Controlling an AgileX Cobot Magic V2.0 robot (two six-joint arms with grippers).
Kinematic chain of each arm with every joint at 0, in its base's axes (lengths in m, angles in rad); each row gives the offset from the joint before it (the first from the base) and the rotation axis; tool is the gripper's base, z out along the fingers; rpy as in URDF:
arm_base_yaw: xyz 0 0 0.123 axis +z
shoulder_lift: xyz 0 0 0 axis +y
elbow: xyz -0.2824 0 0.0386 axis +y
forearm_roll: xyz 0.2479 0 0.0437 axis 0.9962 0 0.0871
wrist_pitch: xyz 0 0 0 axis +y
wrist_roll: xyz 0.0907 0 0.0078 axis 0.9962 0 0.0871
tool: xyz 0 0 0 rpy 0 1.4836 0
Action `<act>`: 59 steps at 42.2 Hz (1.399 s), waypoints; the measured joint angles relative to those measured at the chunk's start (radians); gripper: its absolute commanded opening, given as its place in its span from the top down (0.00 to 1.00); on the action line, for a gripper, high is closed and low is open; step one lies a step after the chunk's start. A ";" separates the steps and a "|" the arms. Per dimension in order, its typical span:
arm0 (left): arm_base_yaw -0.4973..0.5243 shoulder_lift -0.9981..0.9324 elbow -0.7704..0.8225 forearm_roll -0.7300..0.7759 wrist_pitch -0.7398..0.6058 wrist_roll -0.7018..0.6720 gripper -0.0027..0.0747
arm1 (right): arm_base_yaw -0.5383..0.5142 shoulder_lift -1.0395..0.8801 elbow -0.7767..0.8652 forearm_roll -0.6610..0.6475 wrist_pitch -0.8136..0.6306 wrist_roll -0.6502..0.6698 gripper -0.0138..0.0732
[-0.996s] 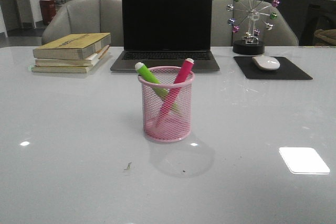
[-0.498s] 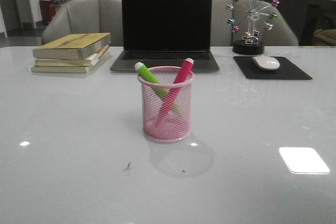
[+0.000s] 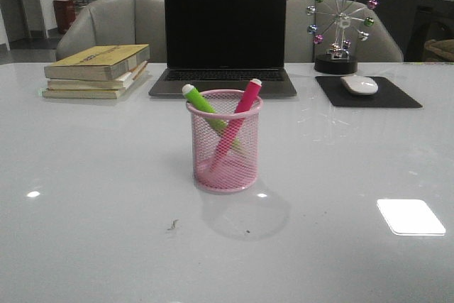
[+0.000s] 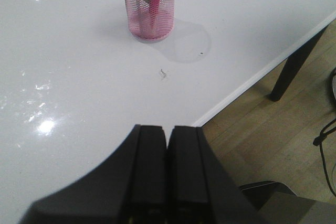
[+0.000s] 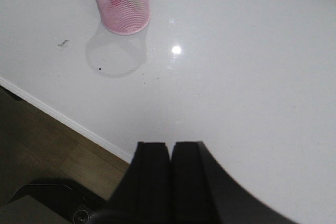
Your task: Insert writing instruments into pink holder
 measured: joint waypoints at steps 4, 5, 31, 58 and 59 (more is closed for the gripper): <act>0.000 0.000 0.000 0.000 0.000 0.000 0.85 | 0.000 0.000 0.000 0.000 0.000 0.000 0.76; 0.000 0.000 0.000 0.000 0.000 0.000 0.85 | 0.000 0.000 0.000 0.000 0.000 0.000 0.76; 0.449 -0.283 0.339 0.076 -0.435 0.000 0.85 | 0.000 0.000 0.000 0.002 0.004 0.000 0.76; 0.708 -0.519 0.647 0.031 -0.784 0.000 0.85 | 0.000 0.000 0.000 0.002 0.009 0.000 0.76; 0.708 -0.519 0.647 0.031 -0.785 0.000 0.85 | 0.000 0.000 0.000 0.002 0.009 0.000 0.76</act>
